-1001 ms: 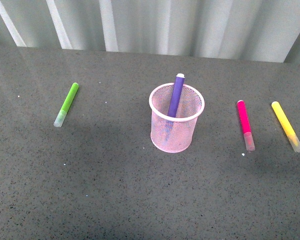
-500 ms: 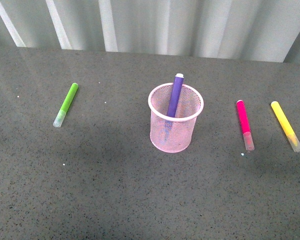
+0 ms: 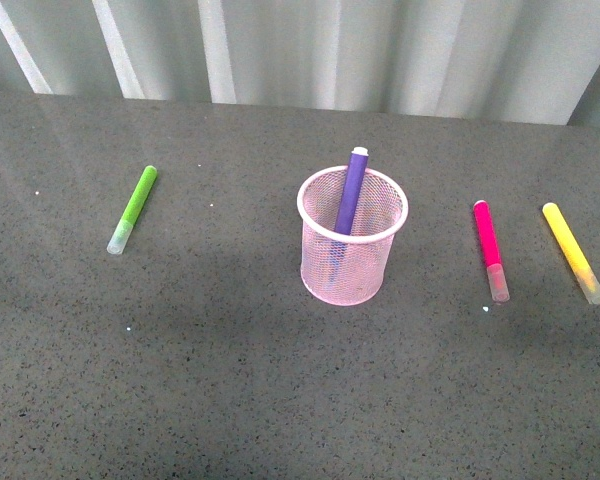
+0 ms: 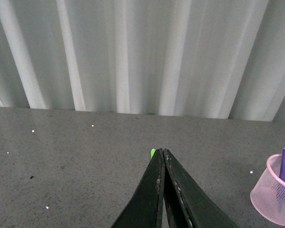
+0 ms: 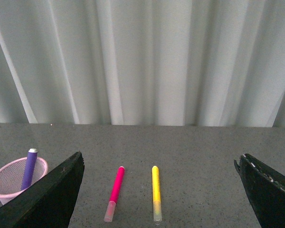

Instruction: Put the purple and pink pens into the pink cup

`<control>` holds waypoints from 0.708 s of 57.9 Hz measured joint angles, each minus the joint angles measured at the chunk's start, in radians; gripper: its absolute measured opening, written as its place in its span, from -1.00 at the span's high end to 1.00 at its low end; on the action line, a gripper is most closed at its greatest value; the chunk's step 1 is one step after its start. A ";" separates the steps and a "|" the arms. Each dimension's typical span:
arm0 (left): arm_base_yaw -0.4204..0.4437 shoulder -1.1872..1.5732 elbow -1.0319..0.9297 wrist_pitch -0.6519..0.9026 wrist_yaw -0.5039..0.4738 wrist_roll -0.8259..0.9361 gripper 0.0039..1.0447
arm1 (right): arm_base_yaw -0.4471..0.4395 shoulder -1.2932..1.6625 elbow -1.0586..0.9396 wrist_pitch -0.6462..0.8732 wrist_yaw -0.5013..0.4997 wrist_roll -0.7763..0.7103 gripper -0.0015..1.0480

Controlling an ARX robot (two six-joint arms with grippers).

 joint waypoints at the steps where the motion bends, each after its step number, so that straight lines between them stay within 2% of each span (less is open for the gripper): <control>1: 0.000 -0.010 0.000 -0.008 0.000 0.000 0.93 | 0.000 0.000 0.000 0.000 0.000 0.000 -0.86; 37: 0.000 -0.207 0.000 -0.206 0.001 0.000 0.93 | 0.000 0.000 0.000 0.000 0.000 0.000 -0.86; 41: 0.000 -0.284 0.000 -0.310 0.001 0.000 0.93 | 0.000 0.000 0.000 0.000 0.000 0.000 -0.86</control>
